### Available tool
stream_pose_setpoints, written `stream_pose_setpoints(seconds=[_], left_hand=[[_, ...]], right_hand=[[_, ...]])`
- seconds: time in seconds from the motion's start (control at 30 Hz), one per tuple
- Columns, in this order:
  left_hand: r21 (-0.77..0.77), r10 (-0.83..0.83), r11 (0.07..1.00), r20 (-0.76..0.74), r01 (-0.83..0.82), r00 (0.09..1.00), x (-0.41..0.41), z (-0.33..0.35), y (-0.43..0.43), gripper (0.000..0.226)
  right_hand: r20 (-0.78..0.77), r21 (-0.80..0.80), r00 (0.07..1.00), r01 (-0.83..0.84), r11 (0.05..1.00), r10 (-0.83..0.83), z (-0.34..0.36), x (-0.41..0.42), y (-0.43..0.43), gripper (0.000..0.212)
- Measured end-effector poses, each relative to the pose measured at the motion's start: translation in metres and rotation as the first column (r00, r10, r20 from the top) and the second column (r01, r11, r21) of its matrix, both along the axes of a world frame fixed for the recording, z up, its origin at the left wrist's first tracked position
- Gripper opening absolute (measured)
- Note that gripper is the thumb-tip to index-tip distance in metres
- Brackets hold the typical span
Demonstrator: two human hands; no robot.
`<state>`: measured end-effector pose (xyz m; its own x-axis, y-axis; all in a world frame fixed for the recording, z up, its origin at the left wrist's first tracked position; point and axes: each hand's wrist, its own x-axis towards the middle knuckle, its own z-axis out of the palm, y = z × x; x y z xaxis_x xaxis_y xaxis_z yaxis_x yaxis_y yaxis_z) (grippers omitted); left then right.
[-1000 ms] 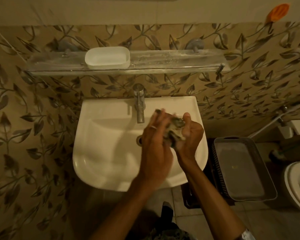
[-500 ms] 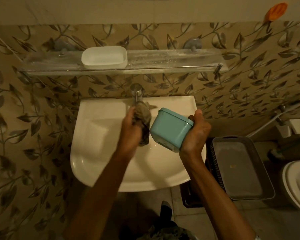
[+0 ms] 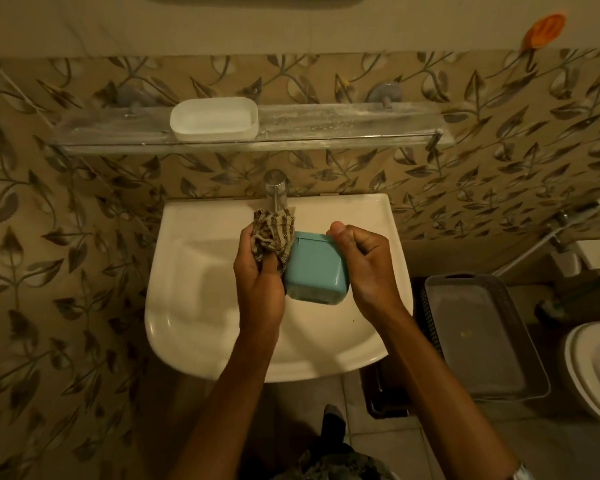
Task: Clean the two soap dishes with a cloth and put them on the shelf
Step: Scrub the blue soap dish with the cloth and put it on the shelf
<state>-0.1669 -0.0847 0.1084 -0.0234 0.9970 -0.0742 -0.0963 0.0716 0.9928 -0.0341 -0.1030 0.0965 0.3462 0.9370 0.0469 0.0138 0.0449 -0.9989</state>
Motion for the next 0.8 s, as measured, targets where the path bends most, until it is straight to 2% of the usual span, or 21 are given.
stream_pose_setpoints(seconds=[0.07, 0.13, 0.23, 0.33, 0.37, 0.43, 0.5, 0.53, 0.57, 0.6, 0.63, 0.67, 0.7, 0.73, 0.77, 0.8], left_hand=[[0.018, -0.056, 0.998, -0.033, 0.057, 0.998, -0.005, -0.004, 0.002, 0.043], [0.046, -0.194, 0.979, -0.071, 0.198, 0.978, -0.018, -0.005, 0.013, 0.042], [0.026, -0.45, 0.888, -0.15, 0.459, 0.88, -0.04, -0.003, 0.033, 0.035], [0.006, -0.582, 0.795, -0.275, 0.607, 0.765, -0.046, 0.004, 0.042, 0.036], [0.022, -0.589, 0.776, -0.333, 0.63, 0.736, -0.046, 0.007, 0.044, 0.035], [0.036, -0.576, 0.751, -0.453, 0.66, 0.68, -0.046, 0.012, 0.049, 0.033], [0.026, -0.497, 0.738, -0.655, 0.675, 0.569, -0.042, 0.018, 0.052, 0.033], [0.009, -0.448, 0.739, -0.739, 0.673, 0.503, -0.038, 0.019, 0.051, 0.033], [0.016, -0.397, 0.751, -0.788, 0.66, 0.47, -0.032, 0.021, 0.048, 0.034], [0.057, -0.334, 0.775, -0.808, 0.629, 0.486, -0.024, 0.024, 0.042, 0.035], [0.127, -0.262, 0.815, -0.789, 0.565, 0.555, -0.017, 0.026, 0.034, 0.036], [0.202, -0.188, 0.862, -0.725, 0.464, 0.663, -0.01, 0.029, 0.025, 0.039], [0.258, -0.119, 0.896, -0.645, 0.362, 0.755, -0.003, 0.029, 0.014, 0.041], [0.322, -0.056, 0.896, -0.599, 0.305, 0.799, 0.004, 0.027, 0.001, 0.043], [0.396, -0.012, 0.86, -0.614, 0.321, 0.789, 0.01, 0.023, -0.014, 0.046], [0.451, 0.012, 0.8, -0.673, 0.397, 0.74, 0.016, 0.015, -0.029, 0.049]], right_hand=[[0.038, -0.003, 0.999, 0.017, 1.0, -0.017, 0.001, -0.002, 0.0, 0.044], [-0.007, 0.009, 1.0, 0.003, 1.0, -0.003, 0.002, 0.0, 0.001, 0.043], [-0.177, 0.003, 0.984, 0.006, 1.0, -0.005, 0.003, 0.007, 0.0, 0.041], [-0.269, -0.055, 0.963, 0.014, 0.998, -0.028, -0.001, 0.008, -0.001, 0.035], [-0.223, -0.058, 0.974, 0.028, 0.998, -0.04, -0.003, 0.008, -0.002, 0.036], [0.045, -0.058, 0.998, 0.038, 0.998, -0.035, -0.008, 0.012, -0.002, 0.034], [0.298, -0.034, 0.955, -0.002, 0.999, 0.012, -0.01, 0.01, -0.002, 0.028], [0.379, -0.03, 0.925, -0.028, 0.999, 0.037, -0.009, 0.004, -0.004, 0.031], [0.398, 0.005, 0.917, -0.006, 1.0, 0.003, -0.008, -0.004, -0.006, 0.038], [0.393, 0.06, 0.915, 0.077, 0.995, -0.095, -0.007, -0.012, -0.006, 0.046], [0.349, 0.095, 0.91, 0.204, 0.974, -0.224, -0.006, -0.018, -0.006, 0.05], [0.261, 0.081, 0.896, 0.35, 0.933, -0.359, -0.005, -0.021, -0.003, 0.051], [0.143, 0.01, 0.876, 0.463, 0.886, -0.46, -0.004, -0.023, 0.001, 0.053], [0.011, -0.078, 0.86, 0.51, 0.857, -0.511, 0.0, -0.021, 0.004, 0.053], [-0.063, -0.103, 0.851, 0.514, 0.852, -0.521, 0.002, -0.016, 0.005, 0.053], [-0.056, -0.057, 0.869, 0.488, 0.871, -0.491, 0.002, -0.012, 0.005, 0.053]])
